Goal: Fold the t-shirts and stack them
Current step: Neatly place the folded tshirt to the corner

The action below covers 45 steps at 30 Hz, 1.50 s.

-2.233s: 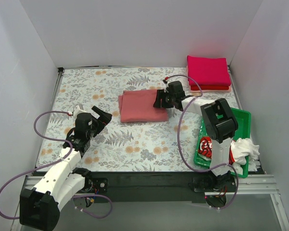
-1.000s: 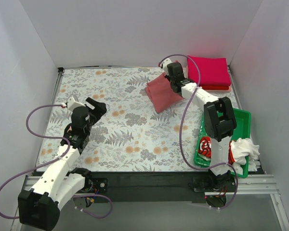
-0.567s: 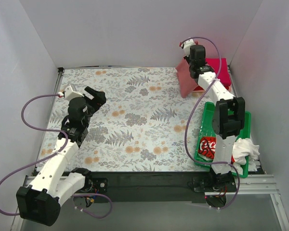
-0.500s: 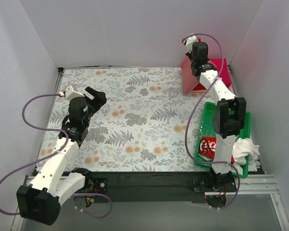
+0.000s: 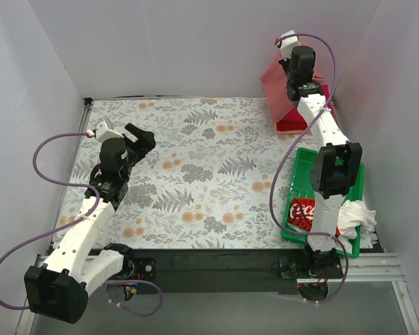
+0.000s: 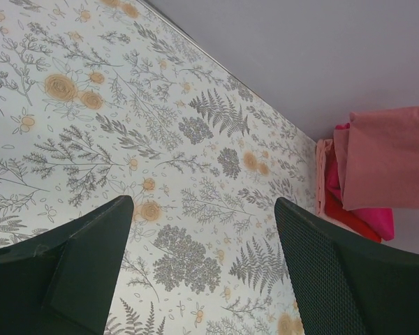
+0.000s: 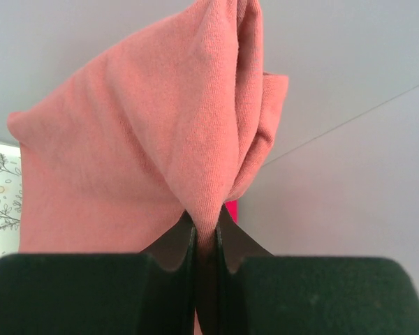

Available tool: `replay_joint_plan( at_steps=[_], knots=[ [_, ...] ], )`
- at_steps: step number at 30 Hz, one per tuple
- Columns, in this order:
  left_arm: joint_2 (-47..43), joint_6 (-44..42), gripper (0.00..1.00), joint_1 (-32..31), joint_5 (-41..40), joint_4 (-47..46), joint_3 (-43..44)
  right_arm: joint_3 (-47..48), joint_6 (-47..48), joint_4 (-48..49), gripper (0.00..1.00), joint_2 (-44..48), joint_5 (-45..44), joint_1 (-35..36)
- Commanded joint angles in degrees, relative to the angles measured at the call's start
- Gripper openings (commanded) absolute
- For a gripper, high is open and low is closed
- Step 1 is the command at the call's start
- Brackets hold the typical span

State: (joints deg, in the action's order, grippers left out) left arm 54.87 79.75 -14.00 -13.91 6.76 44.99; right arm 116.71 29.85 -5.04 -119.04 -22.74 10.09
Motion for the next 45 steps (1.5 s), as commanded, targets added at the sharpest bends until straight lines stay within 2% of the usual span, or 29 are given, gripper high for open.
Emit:
replay_joint_plan(
  at_steps=[1, 28, 31, 34, 36, 38, 40, 42, 45],
  knots=[
    [0.0, -1.2, 0.82, -0.2, 0.6, -0.5, 2.3, 3.5, -0.6, 4.5, 0.01, 2.2, 0.5, -0.5],
    [5.6, -2.2, 0.83, -0.2, 1.6, -0.6, 4.2, 1.4, -3.7, 10.4, 0.01, -10.2, -2.0, -9.6],
    [6.0, -2.3, 0.85, -0.2, 2.6, -0.6, 4.5, 1.2, -4.4, 10.5, 0.07, -11.1, -3.1, -11.2],
    [6.8, -2.5, 0.85, -0.2, 3.5, -0.8, 4.9, 1.5, -5.2, 10.7, 0.19, -12.1, -3.4, -12.0],
    [7.1, -2.7, 0.85, -0.2, 3.1, -0.9, 4.8, 1.5, -6.5, 10.7, 0.46, -12.4, -3.4, -12.5],
    [7.4, -2.9, 0.86, -0.2, 2.9, -0.8, 4.8, 1.1, -7.9, 10.6, 0.62, -12.4, -3.2, -12.7],
    [7.5, -3.6, 0.88, -0.2, 3.4, -0.9, 4.8, 0.3, -9.5, 10.7, 0.72, -11.9, -3.4, -12.8],
    [7.5, -4.2, 0.89, -0.2, 3.4, -0.8, 4.8, -0.6, -10.9, 10.7, 0.98, -10.3, -2.4, -12.8],
    [7.1, -4.8, 0.91, -0.2, 2.8, -0.8, 4.5, -3.3, -13.9, 10.5, 0.98, -6.5, 0.8, -12.8]
  ],
)
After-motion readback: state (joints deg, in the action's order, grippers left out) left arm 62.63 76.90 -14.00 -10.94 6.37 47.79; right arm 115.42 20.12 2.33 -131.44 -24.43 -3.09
